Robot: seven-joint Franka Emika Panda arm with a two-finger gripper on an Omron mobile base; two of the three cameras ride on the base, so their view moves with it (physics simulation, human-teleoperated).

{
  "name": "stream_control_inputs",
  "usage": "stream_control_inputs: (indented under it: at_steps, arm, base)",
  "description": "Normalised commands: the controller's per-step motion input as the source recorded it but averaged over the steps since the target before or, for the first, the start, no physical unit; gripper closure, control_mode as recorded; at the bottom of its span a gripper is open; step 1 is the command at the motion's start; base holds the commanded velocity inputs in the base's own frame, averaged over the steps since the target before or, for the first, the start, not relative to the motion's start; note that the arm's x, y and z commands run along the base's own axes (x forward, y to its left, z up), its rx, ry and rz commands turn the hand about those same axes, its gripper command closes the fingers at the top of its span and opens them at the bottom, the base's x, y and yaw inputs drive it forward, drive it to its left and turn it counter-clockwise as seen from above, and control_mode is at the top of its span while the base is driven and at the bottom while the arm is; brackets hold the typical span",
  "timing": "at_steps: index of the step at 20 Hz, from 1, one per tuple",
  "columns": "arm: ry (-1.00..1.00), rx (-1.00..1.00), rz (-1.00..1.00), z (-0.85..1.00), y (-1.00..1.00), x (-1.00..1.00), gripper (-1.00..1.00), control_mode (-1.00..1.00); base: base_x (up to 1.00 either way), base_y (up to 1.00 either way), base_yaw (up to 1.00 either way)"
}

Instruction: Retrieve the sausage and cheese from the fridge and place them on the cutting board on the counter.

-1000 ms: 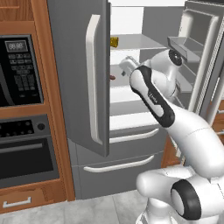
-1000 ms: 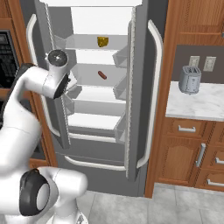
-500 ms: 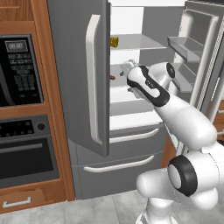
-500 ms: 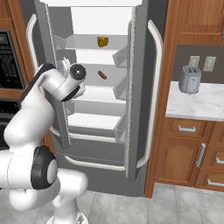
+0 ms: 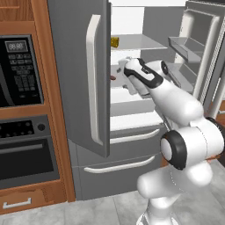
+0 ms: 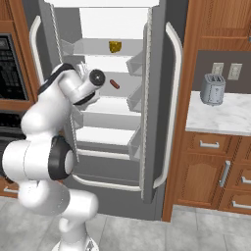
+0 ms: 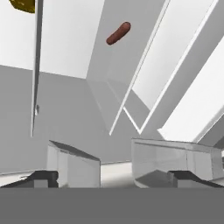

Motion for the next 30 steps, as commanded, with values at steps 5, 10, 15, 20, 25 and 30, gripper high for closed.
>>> stream_control_inputs:
  at_steps: [5,10,15,20,25,30]
  arm:
    - [0.0,0.0,0.0,0.0,0.32,0.39,-1.0,-1.0]
    - [0.0,0.0,0.0,0.0,0.26,0.26,-1.0,-1.0]
    - [-0.01,0.0,0.05,-0.02,0.47,-0.1,-1.0,-1.0]
    - [0.0,0.0,0.11,-0.01,0.44,-0.33,-1.0,-1.0]
    - [0.0,0.0,0.14,0.0,0.44,-0.53,-1.0,-1.0]
    - [-0.01,-0.02,0.2,-0.01,0.61,-0.67,-1.0,-1.0]
  base:
    - [0.0,0.0,0.0]
    - [0.0,0.0,0.0]
    - [0.0,0.0,0.0]
    - [0.0,0.0,0.0]
    - [0.0,0.0,0.0]
    - [0.0,0.0,0.0]
